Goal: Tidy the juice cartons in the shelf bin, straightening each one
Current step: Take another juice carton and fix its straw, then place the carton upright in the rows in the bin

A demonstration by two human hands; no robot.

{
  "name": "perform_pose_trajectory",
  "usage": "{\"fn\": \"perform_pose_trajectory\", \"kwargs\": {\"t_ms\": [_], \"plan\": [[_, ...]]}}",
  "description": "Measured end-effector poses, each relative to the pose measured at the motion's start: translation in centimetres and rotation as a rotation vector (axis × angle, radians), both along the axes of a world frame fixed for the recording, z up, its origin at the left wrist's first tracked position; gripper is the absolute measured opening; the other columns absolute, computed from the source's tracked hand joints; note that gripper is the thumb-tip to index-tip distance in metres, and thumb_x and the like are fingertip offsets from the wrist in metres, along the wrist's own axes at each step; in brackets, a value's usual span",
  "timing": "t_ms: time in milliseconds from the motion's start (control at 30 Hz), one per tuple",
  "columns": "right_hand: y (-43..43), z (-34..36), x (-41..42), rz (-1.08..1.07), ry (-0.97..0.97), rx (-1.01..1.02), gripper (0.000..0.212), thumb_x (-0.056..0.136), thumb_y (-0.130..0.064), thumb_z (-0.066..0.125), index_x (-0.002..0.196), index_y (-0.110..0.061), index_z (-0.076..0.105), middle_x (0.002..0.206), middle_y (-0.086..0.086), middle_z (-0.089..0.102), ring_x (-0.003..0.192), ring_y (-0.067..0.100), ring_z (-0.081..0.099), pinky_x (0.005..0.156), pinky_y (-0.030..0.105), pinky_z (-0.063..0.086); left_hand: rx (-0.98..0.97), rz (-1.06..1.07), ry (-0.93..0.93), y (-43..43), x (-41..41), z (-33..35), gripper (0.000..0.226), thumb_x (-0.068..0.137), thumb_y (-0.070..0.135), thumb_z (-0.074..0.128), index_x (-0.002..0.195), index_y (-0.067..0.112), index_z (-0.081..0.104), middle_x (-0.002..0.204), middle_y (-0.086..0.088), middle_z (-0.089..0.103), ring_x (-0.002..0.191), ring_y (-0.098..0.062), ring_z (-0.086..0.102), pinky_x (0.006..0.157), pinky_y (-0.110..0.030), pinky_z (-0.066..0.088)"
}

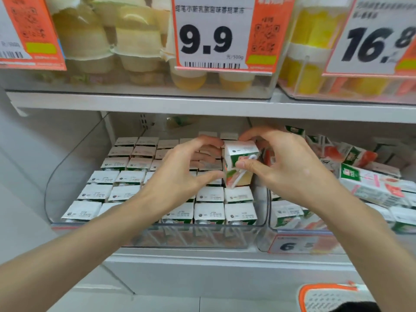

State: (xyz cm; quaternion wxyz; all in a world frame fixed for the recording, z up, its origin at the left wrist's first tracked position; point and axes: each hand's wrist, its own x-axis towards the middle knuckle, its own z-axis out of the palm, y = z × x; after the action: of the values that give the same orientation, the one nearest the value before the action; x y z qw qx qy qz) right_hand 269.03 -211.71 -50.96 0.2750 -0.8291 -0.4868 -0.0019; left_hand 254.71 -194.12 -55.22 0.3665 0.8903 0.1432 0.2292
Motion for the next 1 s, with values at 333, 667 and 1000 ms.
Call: {"fn": "perform_pose_trajectory", "kwargs": {"t_ms": [333, 667, 1000], "plan": [[0.9, 0.2, -0.1, -0.113, -0.068, -0.062, 0.046, 0.094, -0.052, 0.073, 0.135, -0.033, 0.062, 0.133, -0.005, 0.068, 0.131, 0.024, 0.055, 0.117, 0.048, 0.037, 0.082, -0.029, 0.126, 1.0, 1.4, -0.7, 0.028, 0.097, 0.027, 0.075, 0.125, 0.029, 0.071, 0.114, 0.022, 0.073, 0.107, 0.009, 0.065, 0.095, -0.018, 0.052], [2.4, -0.1, -0.9, -0.133, -0.214, -0.385, 0.036, 0.088, -0.046, 0.080, 0.121, -0.034, 0.073, 0.136, -0.006, 0.060, 0.142, 0.029, 0.031, 0.118, 0.049, 0.019, 0.055, -0.102, 0.094, 1.4, -4.0, -0.7, 0.023, 0.097, 0.024, 0.074, 0.116, 0.037, 0.073, 0.110, 0.026, 0.074, 0.110, 0.002, 0.067, 0.090, -0.009, 0.047], [2.7, -1.0, -2.5, -0.094, -0.393, -0.469, 0.025, 0.101, -0.040, 0.062, 0.124, -0.040, 0.074, 0.148, -0.004, 0.048, 0.142, 0.032, 0.023, 0.116, 0.054, 0.016, 0.172, -0.178, 0.181, 4.5, -11.3, -0.2, 0.031, 0.078, 0.068, 0.075, 0.099, 0.046, 0.072, 0.096, 0.016, 0.073, 0.094, -0.014, 0.068, 0.079, -0.021, 0.049]]}}
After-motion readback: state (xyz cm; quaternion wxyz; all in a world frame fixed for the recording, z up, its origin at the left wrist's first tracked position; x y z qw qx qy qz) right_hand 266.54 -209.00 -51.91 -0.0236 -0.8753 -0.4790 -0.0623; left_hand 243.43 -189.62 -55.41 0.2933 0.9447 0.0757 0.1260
